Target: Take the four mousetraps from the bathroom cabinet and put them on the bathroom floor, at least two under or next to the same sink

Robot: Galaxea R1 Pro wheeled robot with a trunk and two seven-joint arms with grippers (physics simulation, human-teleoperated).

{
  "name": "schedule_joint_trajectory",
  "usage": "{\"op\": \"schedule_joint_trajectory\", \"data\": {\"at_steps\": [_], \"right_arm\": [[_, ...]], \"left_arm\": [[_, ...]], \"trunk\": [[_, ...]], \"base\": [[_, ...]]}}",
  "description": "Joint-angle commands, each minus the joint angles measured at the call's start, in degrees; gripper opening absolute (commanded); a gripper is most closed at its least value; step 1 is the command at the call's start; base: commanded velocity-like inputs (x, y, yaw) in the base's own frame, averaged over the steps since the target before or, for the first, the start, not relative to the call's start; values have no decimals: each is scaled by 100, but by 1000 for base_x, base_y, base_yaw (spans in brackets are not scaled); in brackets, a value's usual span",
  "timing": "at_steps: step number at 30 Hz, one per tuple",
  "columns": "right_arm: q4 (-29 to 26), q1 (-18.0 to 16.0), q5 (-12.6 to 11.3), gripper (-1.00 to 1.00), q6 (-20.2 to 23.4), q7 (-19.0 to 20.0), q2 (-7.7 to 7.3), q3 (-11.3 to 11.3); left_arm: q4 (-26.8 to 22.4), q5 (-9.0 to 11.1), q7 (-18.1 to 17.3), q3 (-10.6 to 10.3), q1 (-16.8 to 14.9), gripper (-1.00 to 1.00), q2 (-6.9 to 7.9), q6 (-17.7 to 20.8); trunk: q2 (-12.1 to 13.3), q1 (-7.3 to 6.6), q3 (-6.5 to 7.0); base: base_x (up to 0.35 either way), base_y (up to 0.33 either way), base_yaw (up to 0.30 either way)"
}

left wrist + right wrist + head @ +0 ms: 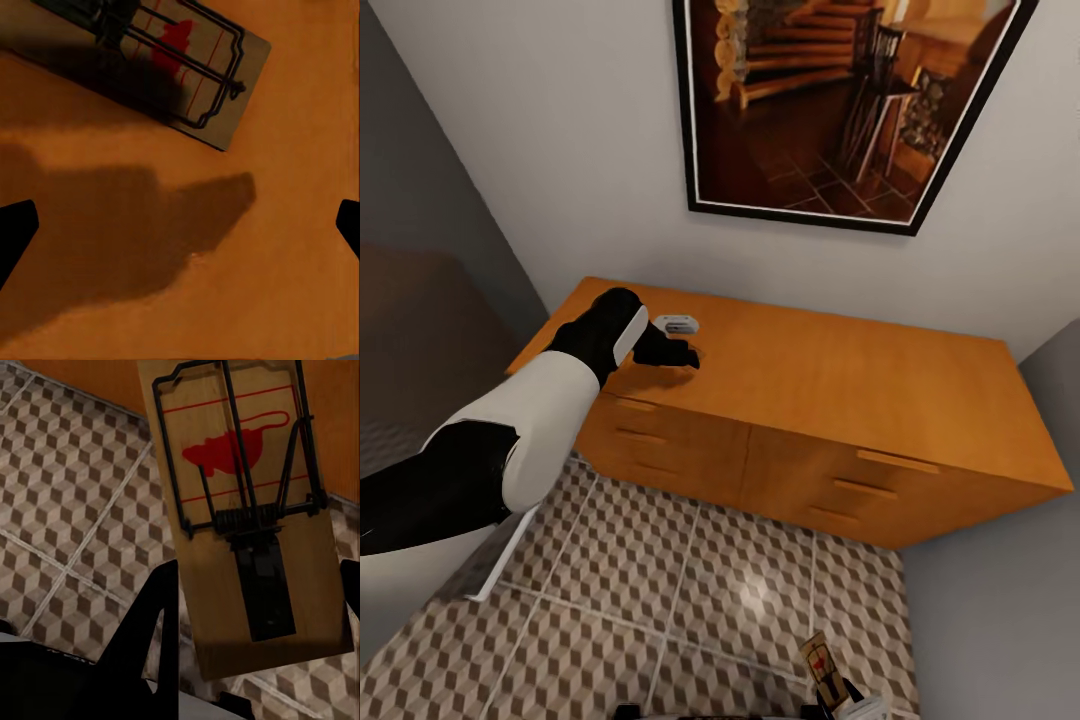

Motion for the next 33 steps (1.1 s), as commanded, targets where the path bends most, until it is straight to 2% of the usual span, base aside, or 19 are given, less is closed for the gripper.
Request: {"op": "schedule_joint_trajectory", "data": {"at_steps": [1,26,33], "right_arm": [[5,-4,-8,-100,-18,34,0,-13],[5,-4,-8,-100,-18,34,0,-13],[5,-4,-8,-100,-18,34,0,-13]], "left_arm": [[-4,0,-19,-37,-4,100,4,17],[-28,-17,6,-3,-4,100,41,0],[-430,-8,8,-4,-4,100,33,5]], "trunk": [[-9,5,-8],[-9,5,-8],[-9,5,-8]], "base": [[162,-140,0],[13,-11,0],[0,0,0]]}}
